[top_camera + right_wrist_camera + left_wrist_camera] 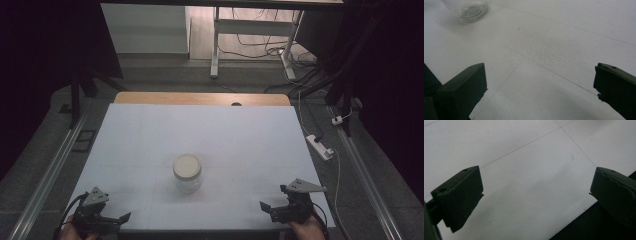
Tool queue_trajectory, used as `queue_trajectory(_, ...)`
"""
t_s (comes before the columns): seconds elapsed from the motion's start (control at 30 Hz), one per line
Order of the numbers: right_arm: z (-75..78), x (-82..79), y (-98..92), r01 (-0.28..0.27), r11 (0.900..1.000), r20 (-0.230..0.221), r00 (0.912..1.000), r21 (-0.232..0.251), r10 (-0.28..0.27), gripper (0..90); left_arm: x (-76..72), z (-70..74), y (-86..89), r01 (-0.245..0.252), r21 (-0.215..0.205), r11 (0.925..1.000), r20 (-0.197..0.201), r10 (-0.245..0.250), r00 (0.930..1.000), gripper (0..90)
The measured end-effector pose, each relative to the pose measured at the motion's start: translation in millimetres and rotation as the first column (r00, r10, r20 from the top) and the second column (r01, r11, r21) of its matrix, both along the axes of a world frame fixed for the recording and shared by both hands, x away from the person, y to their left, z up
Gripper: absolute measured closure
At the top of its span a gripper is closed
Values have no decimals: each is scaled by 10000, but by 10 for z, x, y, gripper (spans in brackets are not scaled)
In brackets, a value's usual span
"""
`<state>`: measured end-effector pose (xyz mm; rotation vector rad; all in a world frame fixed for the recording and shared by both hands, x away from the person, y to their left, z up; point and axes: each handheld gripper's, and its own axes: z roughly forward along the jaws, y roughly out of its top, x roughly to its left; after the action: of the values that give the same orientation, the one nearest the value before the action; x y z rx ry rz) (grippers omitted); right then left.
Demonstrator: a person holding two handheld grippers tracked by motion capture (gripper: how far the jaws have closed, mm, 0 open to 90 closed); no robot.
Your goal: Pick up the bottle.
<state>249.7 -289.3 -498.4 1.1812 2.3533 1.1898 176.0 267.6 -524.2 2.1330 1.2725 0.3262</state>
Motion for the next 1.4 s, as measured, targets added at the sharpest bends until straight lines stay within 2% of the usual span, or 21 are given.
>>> queue_trajectory(0.17, -3, 7, 1, -5, 10000, -41, 10000, -8, 5, 0, 6, 2, -2, 110, -63, 9999, -50, -110, 9999, 0)
queue_trajectory(0.27, -4, 8, 2, -4, 10000, -55, 10000, -24, 4, 0, 6, 20, -1, 236, -272, 9994, 95, -233, 9997, 0)
queue_trajectory(0.47, -6, 12, 2, -19, 10000, -107, 9999, -14, 19, 0, 17, 23, -11, 329, -361, 9988, 110, -325, 9994, 0)
queue_trajectory(0.77, -7, 15, 7, -29, 10000, -161, 9999, -57, 29, 0, 44, 63, -48, 560, -559, 9969, 336, -542, 9980, 0)
queue_trajectory(0.97, -9, 18, 15, -61, 9999, -167, 9998, -137, 59, 0, 102, 79, -46, 1183, -1091, 9870, 551, -1128, 9921, 0)
queue_trajectory(1.13, -10, 17, 20, -80, 9998, -171, 9998, -170, 77, 0, 154, 72, -71, 1647, -1219, 9788, 696, -1571, 9851, 0)
queue_trajectory(1.2, -10, 18, 21, -89, 9998, -170, 9998, -186, 85, 0, 170, 73, -94, 1638, -1284, 9781, 631, -1568, 9856, 0)
queue_trajectory(1.3, -10, 19, 24, -86, 9998, -197, 9998, -196, 82, 0, 209, 82, -122, 1785, -1715, 9689, 666, -1694, 9833, 0)
queue_trajectory(1.4, -11, 19, 28, -104, 9997, -212, 9997, -222, 99, 0, 233, 98, -156, 1834, -1703, 9682, 842, -1711, 9816, 0)
